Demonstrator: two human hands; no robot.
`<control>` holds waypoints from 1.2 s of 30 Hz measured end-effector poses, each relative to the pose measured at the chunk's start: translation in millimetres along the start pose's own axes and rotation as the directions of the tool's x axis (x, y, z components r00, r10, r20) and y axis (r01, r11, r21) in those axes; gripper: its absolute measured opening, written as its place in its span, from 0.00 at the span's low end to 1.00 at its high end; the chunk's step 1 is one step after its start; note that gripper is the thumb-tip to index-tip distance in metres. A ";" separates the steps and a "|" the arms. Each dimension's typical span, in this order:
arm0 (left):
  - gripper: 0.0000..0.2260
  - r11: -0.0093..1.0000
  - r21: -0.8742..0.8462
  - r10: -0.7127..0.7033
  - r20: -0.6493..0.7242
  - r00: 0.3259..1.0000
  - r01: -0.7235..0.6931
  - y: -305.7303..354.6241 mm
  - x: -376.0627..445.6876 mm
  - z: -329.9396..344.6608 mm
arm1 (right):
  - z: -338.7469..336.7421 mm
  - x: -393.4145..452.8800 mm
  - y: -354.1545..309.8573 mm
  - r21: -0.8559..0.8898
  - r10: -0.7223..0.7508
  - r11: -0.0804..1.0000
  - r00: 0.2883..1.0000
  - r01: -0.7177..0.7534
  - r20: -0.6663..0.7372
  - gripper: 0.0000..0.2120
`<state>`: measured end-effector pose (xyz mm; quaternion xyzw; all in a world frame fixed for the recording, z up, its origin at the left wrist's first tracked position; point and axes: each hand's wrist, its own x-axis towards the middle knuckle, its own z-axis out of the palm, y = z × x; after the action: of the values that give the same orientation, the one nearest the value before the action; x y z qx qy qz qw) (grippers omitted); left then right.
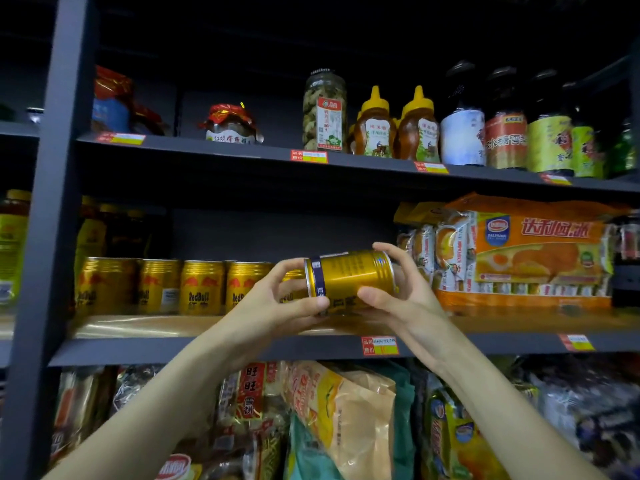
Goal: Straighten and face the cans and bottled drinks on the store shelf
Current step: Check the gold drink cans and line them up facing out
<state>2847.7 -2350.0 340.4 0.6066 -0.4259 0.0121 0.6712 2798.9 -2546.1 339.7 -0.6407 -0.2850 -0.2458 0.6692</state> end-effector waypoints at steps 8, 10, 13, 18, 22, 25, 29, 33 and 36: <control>0.29 0.999 -0.043 -0.010 0.053 0.999 0.013 1.0 -1.1 -22.4 | 2.2 7.3 7.8 -0.347 -0.130 0.926 0.989 0.147 0.074 0.36; 0.30 1.000 0.007 0.021 0.048 0.999 -0.022 -0.1 -2.6 -27.6 | 3.7 8.4 6.0 -0.401 -0.112 0.905 0.989 0.142 0.099 0.34; 0.33 0.995 0.055 0.078 0.019 0.997 -0.079 0.7 -3.2 -29.5 | 2.1 10.3 4.0 -0.430 -0.091 0.894 0.991 0.126 0.099 0.30; 0.35 0.930 0.238 0.292 -0.009 0.956 -0.281 8.2 5.7 -11.5 | 11.0 10.0 19.0 -0.646 -0.128 0.741 0.983 0.182 0.129 0.39; 0.35 0.865 0.352 0.349 0.087 0.933 -0.357 9.2 4.8 -10.1 | 6.8 9.5 27.8 -0.633 -0.238 0.742 0.970 0.220 0.057 0.44; 0.35 0.860 0.372 0.341 0.087 0.936 -0.349 10.0 2.4 -14.9 | 5.4 13.5 24.9 -0.655 -0.237 0.722 0.969 0.222 0.067 0.44; 0.35 0.879 0.353 0.330 0.033 0.944 -0.320 12.2 0.4 -20.0 | 4.4 12.5 19.5 -0.488 -0.193 0.848 0.978 0.205 0.075 0.42; 0.30 0.883 0.401 0.248 0.038 0.968 -0.242 6.2 -5.7 -27.5 | 5.6 10.0 9.6 -0.159 -0.129 0.978 0.991 0.133 0.037 0.39; 0.28 0.910 0.378 0.158 0.061 0.986 -0.169 3.3 -7.6 -26.8 | 8.3 10.1 4.3 -0.169 -0.125 0.977 0.992 0.127 0.025 0.38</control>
<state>2856.1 -2323.2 341.3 0.6880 -0.4745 0.1420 0.5304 2808.6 -2537.2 343.8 -0.6780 -0.3076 -0.3065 0.5931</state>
